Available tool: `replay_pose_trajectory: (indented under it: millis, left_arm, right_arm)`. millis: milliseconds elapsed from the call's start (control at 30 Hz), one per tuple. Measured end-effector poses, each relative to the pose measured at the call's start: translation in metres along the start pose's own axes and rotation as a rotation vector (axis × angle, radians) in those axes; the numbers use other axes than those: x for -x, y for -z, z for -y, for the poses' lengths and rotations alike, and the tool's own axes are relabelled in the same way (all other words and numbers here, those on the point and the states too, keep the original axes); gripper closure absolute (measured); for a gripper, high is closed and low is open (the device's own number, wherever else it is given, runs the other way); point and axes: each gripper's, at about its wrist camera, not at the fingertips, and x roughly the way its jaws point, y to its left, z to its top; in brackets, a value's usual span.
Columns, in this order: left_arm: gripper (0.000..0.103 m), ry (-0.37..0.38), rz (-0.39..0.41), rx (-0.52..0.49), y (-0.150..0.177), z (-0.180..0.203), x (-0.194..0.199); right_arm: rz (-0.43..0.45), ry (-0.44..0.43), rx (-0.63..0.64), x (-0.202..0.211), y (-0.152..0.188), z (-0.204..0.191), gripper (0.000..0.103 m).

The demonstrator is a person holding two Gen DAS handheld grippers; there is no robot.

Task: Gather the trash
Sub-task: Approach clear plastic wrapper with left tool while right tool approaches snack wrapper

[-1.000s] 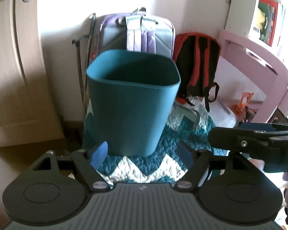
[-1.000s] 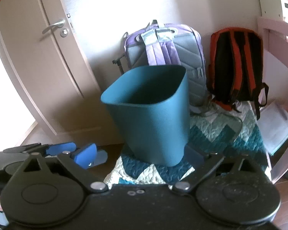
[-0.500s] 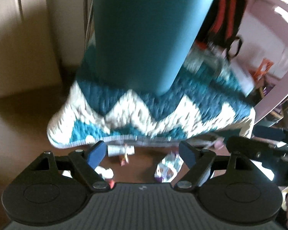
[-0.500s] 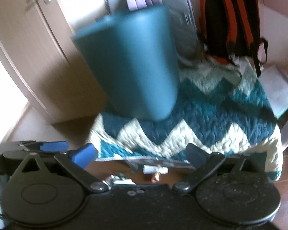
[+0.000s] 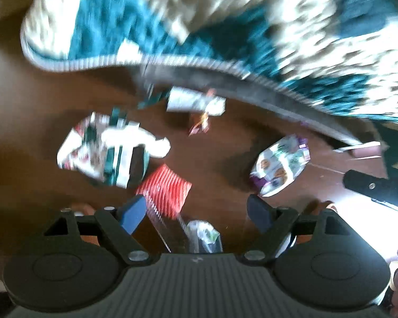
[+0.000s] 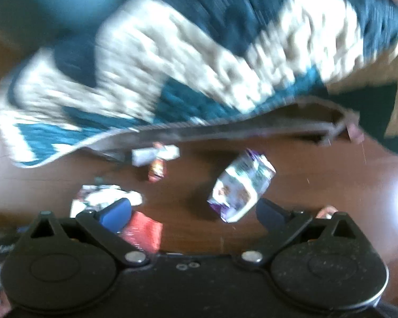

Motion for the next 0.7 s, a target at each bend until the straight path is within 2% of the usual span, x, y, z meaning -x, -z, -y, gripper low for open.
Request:
replay_pose_trajectory:
  millis: [200, 400, 433, 533, 700]
  left_arm:
    - [0.020, -0.046, -0.144, 0.120, -0.002, -0.018, -0.080]
    - [0.020, -0.089, -0.279, 0.222, 0.006, -0.045, -0.149]
    - [0.020, -0.091, -0.296, 0.233, 0.008, -0.048, -0.158]
    - [0.020, -0.103, -0.342, 0.250, 0.013, -0.051, -0.181]
    - [0.020, -0.118, -0.395, 0.216, 0.021, -0.049, -0.214]
  right_arm:
    - [-0.108, 0.040, -0.087, -0.079, -0.007, 0.024, 0.003]
    - [-0.172, 0.067, -0.146, -0.154, -0.010, 0.050, 0.004]
    - [-0.172, 0.067, -0.146, -0.154, -0.010, 0.050, 0.004]
    - [-0.179, 0.067, -0.199, -0.175, -0.013, 0.066, 0.004]
    - [-0.213, 0.074, -0.286, -0.209, -0.017, 0.090, 0.005]
